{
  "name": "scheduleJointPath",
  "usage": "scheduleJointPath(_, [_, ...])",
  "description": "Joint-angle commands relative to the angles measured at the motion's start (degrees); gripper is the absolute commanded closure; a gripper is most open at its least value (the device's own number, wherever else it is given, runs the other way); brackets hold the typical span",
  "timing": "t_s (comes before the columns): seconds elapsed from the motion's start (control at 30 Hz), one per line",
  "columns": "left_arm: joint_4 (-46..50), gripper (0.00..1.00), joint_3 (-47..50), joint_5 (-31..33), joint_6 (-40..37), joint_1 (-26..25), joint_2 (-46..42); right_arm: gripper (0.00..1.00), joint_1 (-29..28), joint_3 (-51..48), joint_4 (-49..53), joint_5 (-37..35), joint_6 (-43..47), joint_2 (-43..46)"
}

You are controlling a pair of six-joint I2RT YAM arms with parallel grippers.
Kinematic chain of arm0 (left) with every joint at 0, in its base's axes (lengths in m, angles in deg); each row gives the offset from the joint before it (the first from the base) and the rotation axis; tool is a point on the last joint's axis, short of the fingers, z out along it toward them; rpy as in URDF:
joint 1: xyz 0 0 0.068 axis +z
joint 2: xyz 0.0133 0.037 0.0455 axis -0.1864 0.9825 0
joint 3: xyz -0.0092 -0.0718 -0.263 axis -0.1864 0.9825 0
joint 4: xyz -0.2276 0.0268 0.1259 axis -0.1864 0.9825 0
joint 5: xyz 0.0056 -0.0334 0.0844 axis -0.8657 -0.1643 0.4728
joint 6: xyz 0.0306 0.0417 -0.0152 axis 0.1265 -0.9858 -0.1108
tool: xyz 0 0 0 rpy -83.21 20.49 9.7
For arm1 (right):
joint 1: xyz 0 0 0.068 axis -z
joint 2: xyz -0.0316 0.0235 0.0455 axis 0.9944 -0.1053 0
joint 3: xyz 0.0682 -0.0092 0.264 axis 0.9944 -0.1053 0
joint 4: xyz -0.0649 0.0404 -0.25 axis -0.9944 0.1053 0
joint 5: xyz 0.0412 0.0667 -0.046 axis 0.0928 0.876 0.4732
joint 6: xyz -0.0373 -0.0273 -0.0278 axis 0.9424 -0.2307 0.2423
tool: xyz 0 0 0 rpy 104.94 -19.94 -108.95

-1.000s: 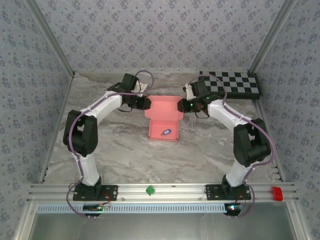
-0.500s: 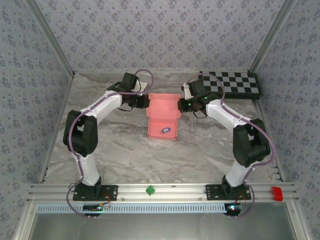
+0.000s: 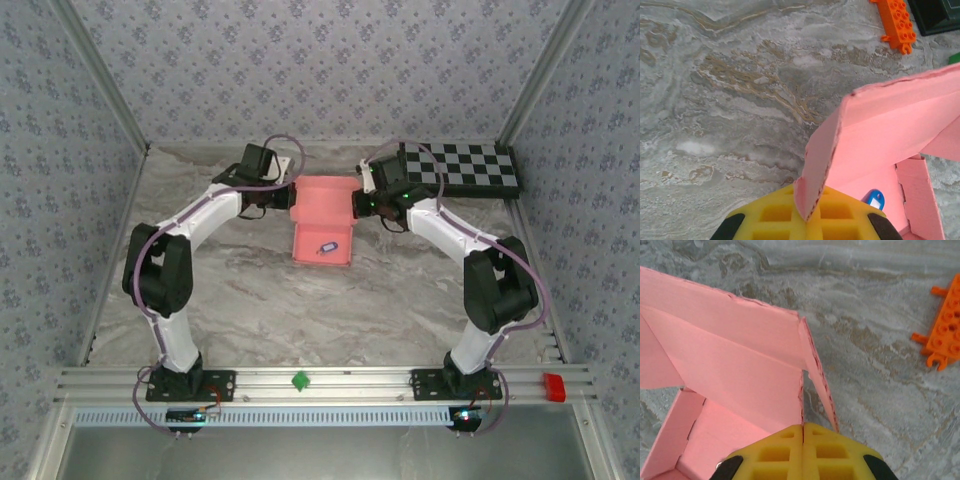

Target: Fold the paper box

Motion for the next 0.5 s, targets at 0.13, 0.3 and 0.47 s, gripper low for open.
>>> scheduleJointPath(0.13, [-10.91,1.00,3.97,4.11,3.24,-0.12,-3.80,1.00,-1.31,-0.35,-11.71,-4.52,5.93,-0.47])
scheduleJointPath(0.3, [-13.89,1.00,5.44,5.17,5.13,-0.18,-3.63,1.00,-2.16,-2.28,-17.98,-5.50,7.90,-1.15])
scheduleJointPath(0.47, [-14.44,0.99,5.53,6.09,6.47,-0.18,-3.23,1.00,-3.76,-7.42,-26.05,-7.60,10.27,-0.97])
